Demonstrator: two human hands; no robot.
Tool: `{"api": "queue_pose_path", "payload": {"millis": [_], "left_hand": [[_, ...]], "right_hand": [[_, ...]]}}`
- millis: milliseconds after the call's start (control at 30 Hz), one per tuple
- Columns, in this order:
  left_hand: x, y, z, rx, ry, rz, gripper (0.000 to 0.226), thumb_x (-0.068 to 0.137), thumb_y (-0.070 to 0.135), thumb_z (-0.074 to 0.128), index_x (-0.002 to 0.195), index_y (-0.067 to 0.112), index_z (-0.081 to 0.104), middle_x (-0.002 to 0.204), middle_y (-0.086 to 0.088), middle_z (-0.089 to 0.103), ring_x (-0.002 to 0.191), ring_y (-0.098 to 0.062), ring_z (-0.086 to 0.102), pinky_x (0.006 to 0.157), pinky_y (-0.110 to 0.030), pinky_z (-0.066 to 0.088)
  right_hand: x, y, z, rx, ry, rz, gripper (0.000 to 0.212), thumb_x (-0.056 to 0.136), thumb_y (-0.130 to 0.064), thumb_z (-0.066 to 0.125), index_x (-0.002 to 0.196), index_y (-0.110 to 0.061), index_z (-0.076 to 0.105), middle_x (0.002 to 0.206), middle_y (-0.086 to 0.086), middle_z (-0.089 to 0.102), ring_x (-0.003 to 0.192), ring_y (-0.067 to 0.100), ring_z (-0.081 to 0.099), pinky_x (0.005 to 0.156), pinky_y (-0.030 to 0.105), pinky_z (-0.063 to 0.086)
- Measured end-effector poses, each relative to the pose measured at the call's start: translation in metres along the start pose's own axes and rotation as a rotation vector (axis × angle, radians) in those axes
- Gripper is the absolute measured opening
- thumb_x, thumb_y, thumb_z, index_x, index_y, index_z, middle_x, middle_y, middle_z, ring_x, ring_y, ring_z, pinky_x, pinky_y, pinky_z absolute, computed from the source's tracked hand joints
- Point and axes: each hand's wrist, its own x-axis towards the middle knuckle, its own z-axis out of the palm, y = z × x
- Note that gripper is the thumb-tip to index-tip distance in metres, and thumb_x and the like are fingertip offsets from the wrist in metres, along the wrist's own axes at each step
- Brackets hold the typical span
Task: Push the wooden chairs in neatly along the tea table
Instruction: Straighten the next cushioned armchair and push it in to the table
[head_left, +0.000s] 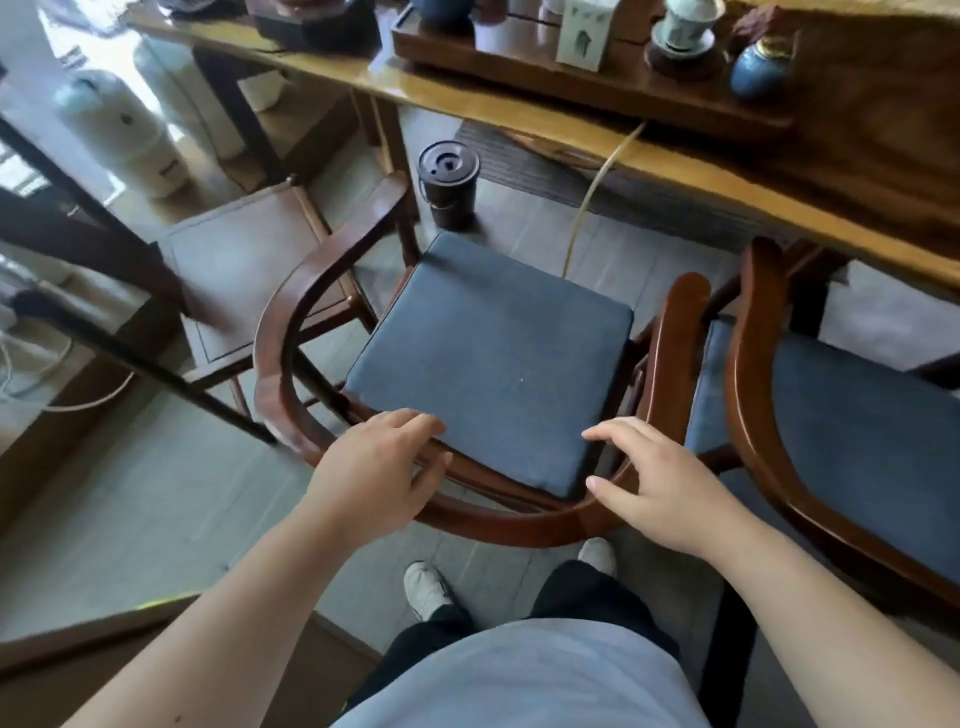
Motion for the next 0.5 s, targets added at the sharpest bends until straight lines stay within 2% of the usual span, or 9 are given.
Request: {"api": "queue_pose_path", "payload": {"millis": [100, 233, 333, 500], "left_hand": [[0.010, -0.014, -0.006, 0.048, -0.044, 0.050, 0.027, 0.088, 0.034, 0.058, 0.110, 0.019, 0.062, 0.103, 0.001, 0.068, 0.094, -0.024, 0.064, 0.070, -0.037, 0.054], [0.024, -0.025, -0.006, 0.071, -0.108, 0.055, 0.028, 0.088, 0.032, 0.059, 0.112, 0.019, 0.061, 0.106, 0.000, 0.068, 0.097, -0.024, 0.064, 0.069, -0.035, 0.053], [0.033, -0.030, -0.007, 0.069, -0.120, 0.035, 0.031, 0.086, 0.029, 0.061, 0.115, 0.017, 0.061, 0.110, -0.002, 0.068, 0.098, -0.025, 0.064, 0.072, -0.036, 0.053], [0.049, -0.042, -0.005, 0.054, -0.147, 0.104, 0.033, 0.086, 0.029, 0.061, 0.117, 0.016, 0.060, 0.110, -0.004, 0.068, 0.093, -0.027, 0.066, 0.075, -0.038, 0.054]], "right_hand": [[-0.006, -0.007, 0.011, 0.041, 0.056, 0.059, 0.040, 0.088, -0.033, 0.065, 0.125, -0.030, 0.052, 0.122, -0.020, 0.047, 0.114, 0.002, 0.047, 0.089, 0.026, 0.040], [-0.007, -0.006, 0.024, 0.106, 0.087, 0.107, 0.040, 0.086, -0.032, 0.066, 0.124, -0.028, 0.054, 0.125, -0.014, 0.051, 0.114, 0.009, 0.051, 0.092, 0.033, 0.045], [0.001, -0.005, 0.027, 0.099, 0.069, 0.101, 0.041, 0.086, -0.036, 0.064, 0.125, -0.028, 0.053, 0.129, -0.012, 0.052, 0.115, 0.009, 0.052, 0.094, 0.033, 0.046], [0.018, -0.014, 0.031, 0.064, 0.047, 0.071, 0.048, 0.083, -0.050, 0.059, 0.125, -0.027, 0.053, 0.127, -0.010, 0.053, 0.116, 0.011, 0.052, 0.094, 0.034, 0.047]]}}
